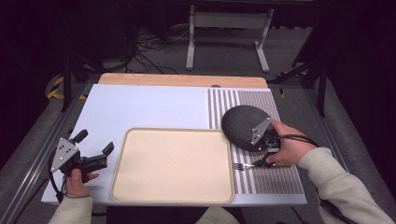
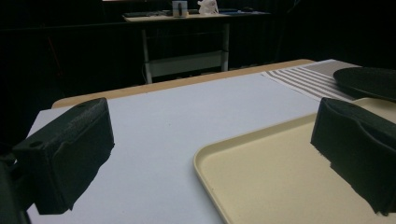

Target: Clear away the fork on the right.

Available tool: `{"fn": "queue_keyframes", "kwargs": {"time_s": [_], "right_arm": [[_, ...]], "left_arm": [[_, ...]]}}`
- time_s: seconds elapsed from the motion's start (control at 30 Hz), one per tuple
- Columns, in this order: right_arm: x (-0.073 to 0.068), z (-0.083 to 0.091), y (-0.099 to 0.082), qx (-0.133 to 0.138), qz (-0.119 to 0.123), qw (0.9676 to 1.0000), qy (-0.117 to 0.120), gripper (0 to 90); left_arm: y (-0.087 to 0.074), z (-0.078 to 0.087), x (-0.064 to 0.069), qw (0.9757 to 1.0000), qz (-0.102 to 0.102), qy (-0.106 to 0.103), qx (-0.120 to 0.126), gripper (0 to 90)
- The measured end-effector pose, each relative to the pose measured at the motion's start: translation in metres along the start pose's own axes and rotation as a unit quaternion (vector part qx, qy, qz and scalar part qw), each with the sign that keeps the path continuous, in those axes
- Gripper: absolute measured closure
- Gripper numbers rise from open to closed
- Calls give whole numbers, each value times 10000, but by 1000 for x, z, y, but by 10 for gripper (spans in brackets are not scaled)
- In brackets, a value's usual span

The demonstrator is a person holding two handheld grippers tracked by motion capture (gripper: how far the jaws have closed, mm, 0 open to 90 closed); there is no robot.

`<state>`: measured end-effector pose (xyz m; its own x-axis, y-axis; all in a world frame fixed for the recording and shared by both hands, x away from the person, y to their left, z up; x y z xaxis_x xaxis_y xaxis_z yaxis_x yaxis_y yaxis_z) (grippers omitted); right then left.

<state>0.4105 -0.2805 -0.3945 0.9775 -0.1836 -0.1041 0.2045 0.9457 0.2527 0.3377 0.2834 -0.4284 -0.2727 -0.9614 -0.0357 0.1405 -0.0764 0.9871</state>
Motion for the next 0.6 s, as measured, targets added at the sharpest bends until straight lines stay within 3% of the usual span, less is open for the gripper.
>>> {"fn": "queue_keyframes", "kwargs": {"time_s": [0.03,0.17,0.23,0.33,0.5,0.6], "right_arm": [[1,-1,-1,-93,73,9999,40,276],[-1,-6,-4,-391,-21,9990,230,328],[0,-8,-5,-549,48,9983,208,352],[1,-9,-7,-856,71,9960,260,402],[1,-15,-11,-1105,20,9930,409,471],[1,-18,-12,-1278,196,9903,503,558]], "left_arm": [[0,0,0,10000,9,-5,2,0],[0,0,0,10000,8,-3,3,0],[0,0,0,10000,6,3,-4,0],[0,0,0,10000,12,0,13,0],[0,0,0,10000,16,4,14,0],[0,0,0,10000,9,1,-4,0]]}}
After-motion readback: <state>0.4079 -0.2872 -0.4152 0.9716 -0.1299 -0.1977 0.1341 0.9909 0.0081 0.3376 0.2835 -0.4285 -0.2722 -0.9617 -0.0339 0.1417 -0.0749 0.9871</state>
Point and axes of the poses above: each handheld gripper's, and its own axes: z roughly backward along the jaws, y roughly out of its top, x roughly to its right, the point moved 1 cm from there along -z, roughly forward along the jaws, and after that the axes turned 11 degrees about y, right-handed, at the moved point
